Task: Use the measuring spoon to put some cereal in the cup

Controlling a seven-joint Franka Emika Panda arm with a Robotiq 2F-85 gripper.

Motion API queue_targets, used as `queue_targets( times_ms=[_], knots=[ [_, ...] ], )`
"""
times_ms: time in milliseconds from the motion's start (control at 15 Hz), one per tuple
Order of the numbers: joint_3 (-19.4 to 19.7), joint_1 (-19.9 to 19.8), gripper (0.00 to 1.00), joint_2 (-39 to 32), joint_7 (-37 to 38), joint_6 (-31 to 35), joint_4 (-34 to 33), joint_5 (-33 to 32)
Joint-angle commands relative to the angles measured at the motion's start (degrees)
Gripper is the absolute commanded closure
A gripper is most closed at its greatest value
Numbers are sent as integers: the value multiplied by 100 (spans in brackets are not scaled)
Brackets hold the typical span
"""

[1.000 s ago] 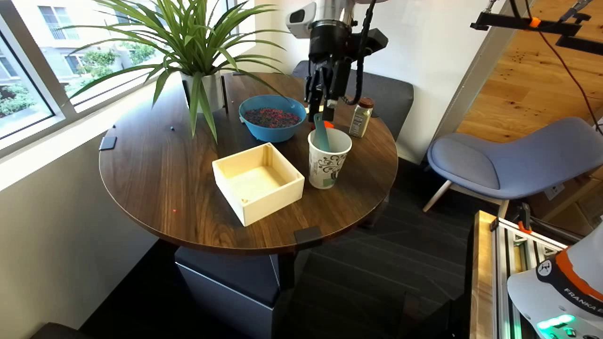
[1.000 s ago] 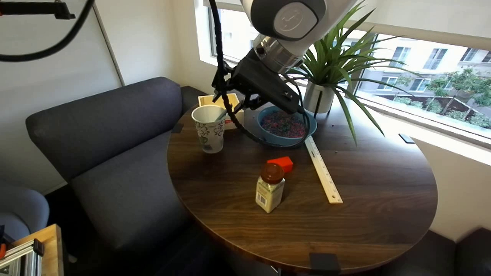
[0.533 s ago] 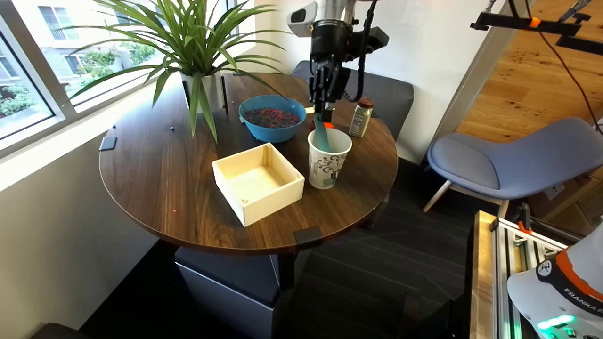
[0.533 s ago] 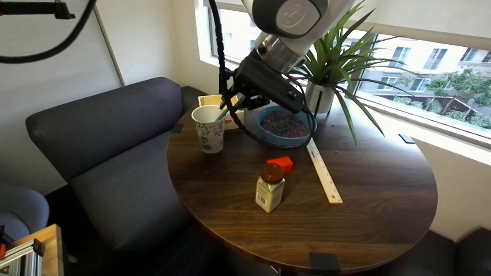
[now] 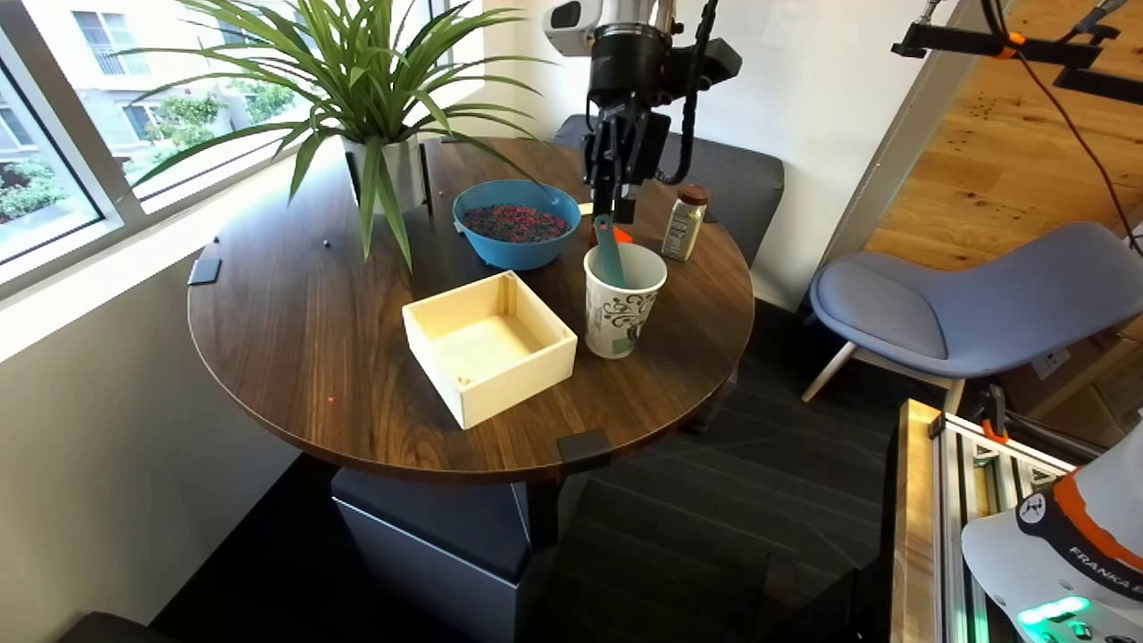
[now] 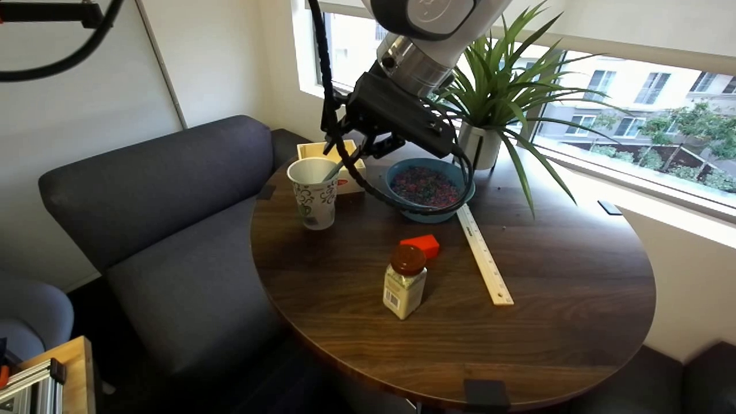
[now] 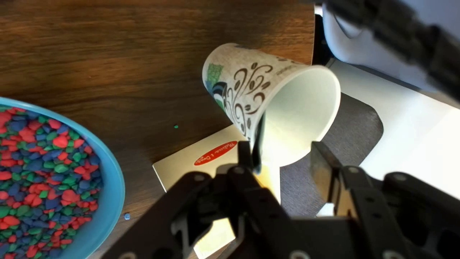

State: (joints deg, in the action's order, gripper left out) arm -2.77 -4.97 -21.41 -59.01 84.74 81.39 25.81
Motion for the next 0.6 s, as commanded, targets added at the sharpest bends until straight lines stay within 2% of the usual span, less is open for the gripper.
queue_targets(
  times_ms=[0, 533],
  knots=[
    [-44, 26, 51, 121, -42, 216, 157, -203],
    [-101, 113, 51, 171, -17, 687, 316, -432]
  ],
)
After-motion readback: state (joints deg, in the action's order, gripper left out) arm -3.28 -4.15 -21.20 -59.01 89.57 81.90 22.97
